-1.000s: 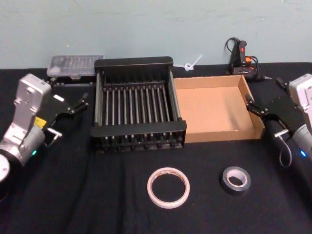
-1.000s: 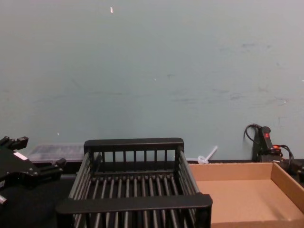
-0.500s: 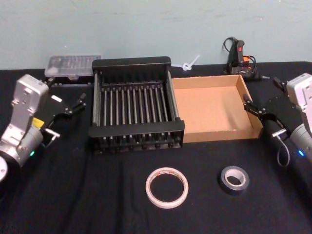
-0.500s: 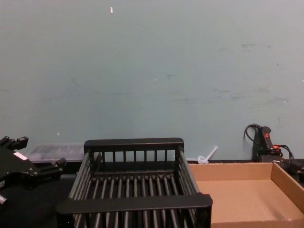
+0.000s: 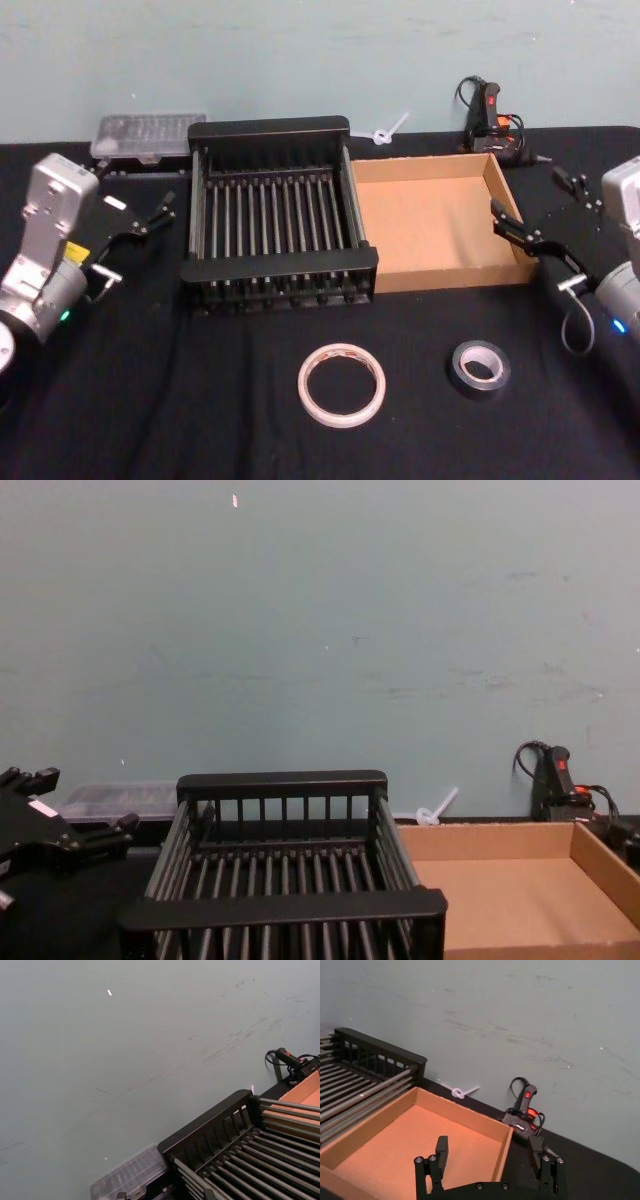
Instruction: Pick up the white tape and place it into the black box , Pick up the silver tape and place it into the brown box.
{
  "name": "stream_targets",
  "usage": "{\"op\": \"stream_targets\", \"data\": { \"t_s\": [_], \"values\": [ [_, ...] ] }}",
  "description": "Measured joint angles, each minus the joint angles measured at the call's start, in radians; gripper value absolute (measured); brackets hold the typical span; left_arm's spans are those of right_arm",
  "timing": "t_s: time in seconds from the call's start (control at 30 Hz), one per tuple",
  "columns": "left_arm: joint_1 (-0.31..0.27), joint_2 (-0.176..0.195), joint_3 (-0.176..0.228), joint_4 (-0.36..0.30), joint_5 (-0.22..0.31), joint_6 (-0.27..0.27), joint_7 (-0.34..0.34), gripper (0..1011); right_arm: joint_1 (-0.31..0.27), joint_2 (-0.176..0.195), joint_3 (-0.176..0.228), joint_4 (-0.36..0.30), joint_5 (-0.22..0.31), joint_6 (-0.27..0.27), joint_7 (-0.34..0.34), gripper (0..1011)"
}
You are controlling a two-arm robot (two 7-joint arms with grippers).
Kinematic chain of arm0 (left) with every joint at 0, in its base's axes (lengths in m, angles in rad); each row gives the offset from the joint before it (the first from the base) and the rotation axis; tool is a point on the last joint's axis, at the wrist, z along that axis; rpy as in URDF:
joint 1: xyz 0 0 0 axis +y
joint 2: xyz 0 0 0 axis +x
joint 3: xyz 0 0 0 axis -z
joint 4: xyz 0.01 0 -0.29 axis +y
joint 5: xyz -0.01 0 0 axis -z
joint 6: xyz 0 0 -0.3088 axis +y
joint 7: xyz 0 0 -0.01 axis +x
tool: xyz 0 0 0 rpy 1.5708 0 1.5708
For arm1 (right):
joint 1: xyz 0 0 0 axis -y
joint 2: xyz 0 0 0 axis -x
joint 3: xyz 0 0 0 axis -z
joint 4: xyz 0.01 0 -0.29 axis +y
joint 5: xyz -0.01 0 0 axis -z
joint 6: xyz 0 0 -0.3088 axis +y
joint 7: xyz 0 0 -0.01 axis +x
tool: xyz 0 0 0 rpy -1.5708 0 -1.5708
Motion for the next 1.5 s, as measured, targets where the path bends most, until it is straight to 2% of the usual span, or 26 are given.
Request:
{"op": "stream_targets", "data": {
  "t_s": [0.3, 0.53, 0.77, 1.13, 1.5],
  "values": [
    [0.000, 0.000, 0.000, 0.000, 0.000, 0.000, 0.000, 1001, -0.095, 0.006, 0.041, -0.097, 0.043, 0.015, 0.025, 1000],
    [0.000, 0.000, 0.000, 0.000, 0.000, 0.000, 0.000, 1001, -0.177, 0.030, 0.062, -0.183, 0.073, 0.051, 0.061, 1000],
    [0.000, 0.000, 0.000, 0.000, 0.000, 0.000, 0.000, 1001, -0.244, 0.053, 0.083, -0.251, 0.111, 0.130, 0.100, 1000],
    [0.000, 0.000, 0.000, 0.000, 0.000, 0.000, 0.000, 1001, -0.303, 0.076, 0.119, -0.308, 0.145, 0.281, 0.130, 1000],
    [0.000, 0.000, 0.000, 0.000, 0.000, 0.000, 0.000, 1001, -0.349, 0.103, 0.147, -0.348, 0.153, 0.363, 0.175, 1000]
  ]
}}
